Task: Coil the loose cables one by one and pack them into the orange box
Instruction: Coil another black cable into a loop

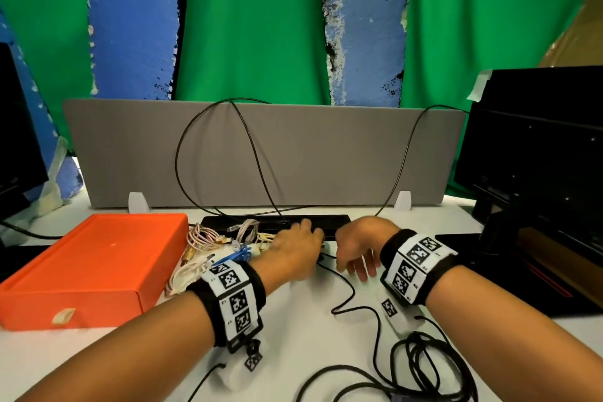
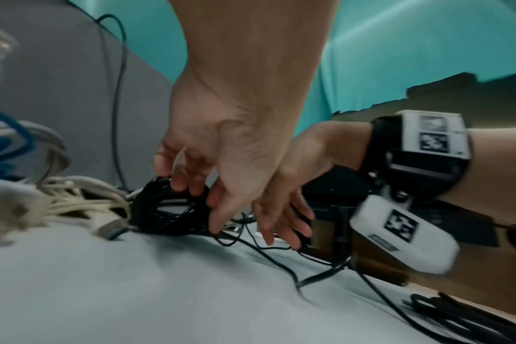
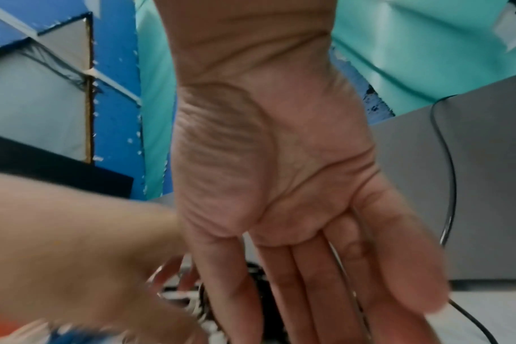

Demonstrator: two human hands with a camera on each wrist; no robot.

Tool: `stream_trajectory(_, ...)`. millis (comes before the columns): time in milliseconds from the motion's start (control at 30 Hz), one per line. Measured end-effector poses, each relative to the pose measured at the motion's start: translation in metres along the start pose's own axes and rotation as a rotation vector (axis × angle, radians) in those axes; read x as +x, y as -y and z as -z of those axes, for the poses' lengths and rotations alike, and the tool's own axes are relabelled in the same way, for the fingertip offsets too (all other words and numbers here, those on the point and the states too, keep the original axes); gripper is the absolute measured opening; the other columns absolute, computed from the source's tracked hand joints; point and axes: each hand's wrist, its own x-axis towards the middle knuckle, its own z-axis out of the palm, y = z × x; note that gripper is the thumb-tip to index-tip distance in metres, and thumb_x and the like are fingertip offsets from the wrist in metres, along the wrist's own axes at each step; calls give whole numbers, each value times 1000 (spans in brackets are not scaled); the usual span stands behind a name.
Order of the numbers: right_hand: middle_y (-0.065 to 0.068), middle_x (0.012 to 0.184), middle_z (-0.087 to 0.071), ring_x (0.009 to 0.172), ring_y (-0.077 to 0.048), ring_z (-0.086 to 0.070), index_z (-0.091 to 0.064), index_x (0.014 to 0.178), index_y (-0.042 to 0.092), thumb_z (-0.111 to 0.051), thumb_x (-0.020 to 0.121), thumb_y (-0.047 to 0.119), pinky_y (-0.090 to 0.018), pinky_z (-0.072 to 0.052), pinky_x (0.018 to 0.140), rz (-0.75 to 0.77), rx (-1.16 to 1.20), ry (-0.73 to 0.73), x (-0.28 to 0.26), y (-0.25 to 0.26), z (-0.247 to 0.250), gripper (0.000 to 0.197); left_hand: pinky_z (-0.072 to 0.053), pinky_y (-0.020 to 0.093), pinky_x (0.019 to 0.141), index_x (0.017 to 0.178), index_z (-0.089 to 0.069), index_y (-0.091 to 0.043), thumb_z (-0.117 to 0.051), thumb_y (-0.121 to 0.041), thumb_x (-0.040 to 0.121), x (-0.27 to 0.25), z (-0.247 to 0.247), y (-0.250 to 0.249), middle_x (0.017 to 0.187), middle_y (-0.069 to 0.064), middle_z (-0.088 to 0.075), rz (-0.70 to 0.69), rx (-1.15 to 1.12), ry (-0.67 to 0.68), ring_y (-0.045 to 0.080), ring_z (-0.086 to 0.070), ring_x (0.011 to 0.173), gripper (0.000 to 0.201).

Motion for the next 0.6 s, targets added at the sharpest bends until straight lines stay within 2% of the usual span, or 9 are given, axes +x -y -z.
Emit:
stream_trajectory(67, -7, 83, -75, 67, -21, -67, -70, 92, 6, -68, 90, 39, -32, -56, 68, -3, -76, -1, 2, 3, -12, 34, -49, 41, 78, 133, -41, -12, -66, -18, 88, 8, -1, 6, 126, 13, -45, 48, -33, -57, 31, -55, 108, 52)
stream_trajectory(100, -5, 82, -73, 65, -20, -66, -69, 89, 6, -70, 89, 40, -31, -54, 66, 9, -108, -26, 6, 4, -16, 33, -49, 40, 75, 133, -40, -12, -65, -22, 89, 11, -1, 8, 125, 12, -48, 60, -51, -78, 32, -58, 105, 51)
stream_trajectory(233, -12, 96, -76, 71, -22, -67, -69, 110, -1, -63, 95, 24, -35, -57, 75, 85, -93, 1, 23, 6, -22, 30, -46, 40, 69, 135, -35, -16, -63, -25, 92, 20, -2, 12, 116, 10, -58, 36, -66, -140, 32, -63, 99, 52)
stream_trajectory(300, -14, 96, -76, 70, -22, -68, -70, 110, -2, -63, 93, 18, -34, -57, 72, 87, -94, 20, 23, 7, -18, 28, -45, 39, 68, 135, -41, -20, -59, -25, 94, 22, -3, 12, 113, 9, -61, 9, -34, -109, 31, -64, 98, 45)
stream_trajectory(367, -17, 91, -76, 65, -23, -67, -69, 103, -5, -60, 91, 15, -32, -57, 67, 112, -31, 11, 17, 6, -6, 25, -47, 39, 71, 128, -55, -20, -56, -27, 96, 24, -5, 15, 113, 8, -64, 15, -2, -61, 30, -64, 99, 33)
stream_trajectory(467, -11, 71, -68, 47, -20, -62, -61, 94, 2, -51, 95, 10, -25, -51, 47, 267, 323, -150, -9, -8, 26, 13, -47, 36, 72, 118, -65, -20, -56, -35, 94, 28, -5, 21, 110, 7, -65, 42, -75, -5, 30, -64, 98, 29)
stream_trajectory(533, -5, 58, -59, 40, -19, -51, -58, 88, 6, -51, 95, 9, -24, -43, 41, 417, 622, -342, -38, -21, 48, 10, -47, 34, 71, 113, -67, -21, -59, -38, 92, 30, -6, 25, 108, 6, -66, 42, -131, 22, 29, -64, 97, 29)
stream_trajectory(600, -2, 53, -49, 41, -17, -39, -54, 85, 9, -50, 95, 12, -23, -32, 40, 559, 867, -519, -66, -30, 63, 12, -47, 32, 70, 109, -69, -22, -61, -38, 91, 30, -6, 28, 106, 5, -65, 41, -186, 66, 28, -64, 95, 25)
